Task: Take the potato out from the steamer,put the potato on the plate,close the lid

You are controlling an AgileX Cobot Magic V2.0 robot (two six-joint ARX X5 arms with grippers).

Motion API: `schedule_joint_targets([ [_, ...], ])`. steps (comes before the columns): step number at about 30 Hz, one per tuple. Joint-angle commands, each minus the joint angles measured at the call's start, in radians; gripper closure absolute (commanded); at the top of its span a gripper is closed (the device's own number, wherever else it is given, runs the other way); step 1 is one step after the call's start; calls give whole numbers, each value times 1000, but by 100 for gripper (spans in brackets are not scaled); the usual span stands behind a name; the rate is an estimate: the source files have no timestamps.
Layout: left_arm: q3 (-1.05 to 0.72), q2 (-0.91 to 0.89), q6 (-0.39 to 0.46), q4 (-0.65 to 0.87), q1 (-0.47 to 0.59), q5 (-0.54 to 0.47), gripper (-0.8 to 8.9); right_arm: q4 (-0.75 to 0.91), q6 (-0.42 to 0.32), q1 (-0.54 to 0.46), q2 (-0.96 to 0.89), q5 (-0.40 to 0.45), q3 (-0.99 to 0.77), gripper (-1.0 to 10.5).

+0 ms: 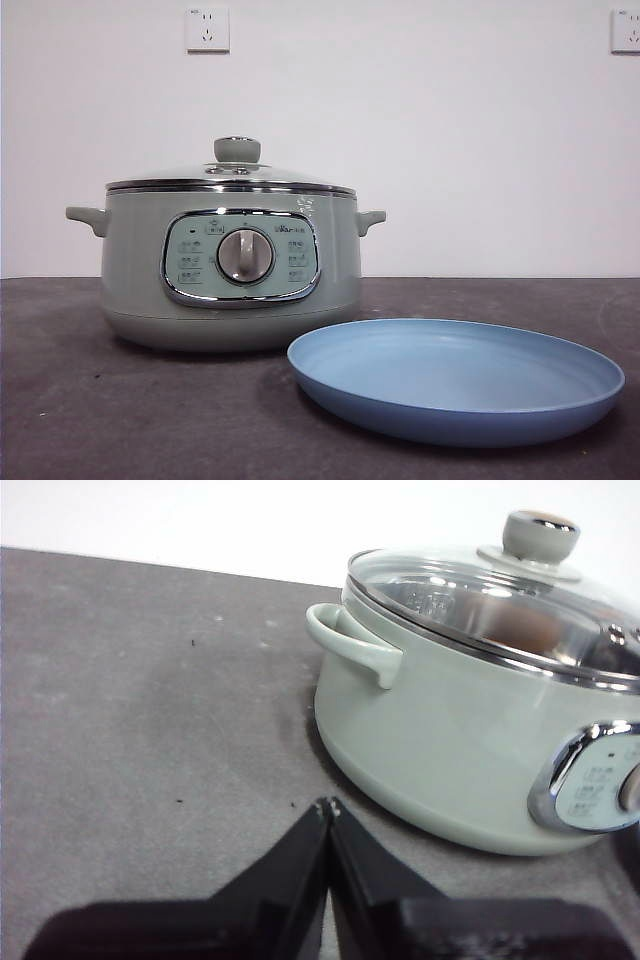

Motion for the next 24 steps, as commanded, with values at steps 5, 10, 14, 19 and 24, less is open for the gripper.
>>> schedule_joint_targets([
  [5,28,-3,-97,-17,3,36,822,24,134,2,1,-9,26,958],
  [10,120,0,-124,-80,3,53,822,22,139,2,27,-35,106,959],
  [14,229,16,-140,-159,3,62,822,-32,140,2,94,-108,212,958],
  [19,368,115,-109,-238,3,138,822,-167,66,3,225,-212,388,958],
  [24,523,272,-21,-341,3,270,822,-330,-49,3,383,-369,588,958],
])
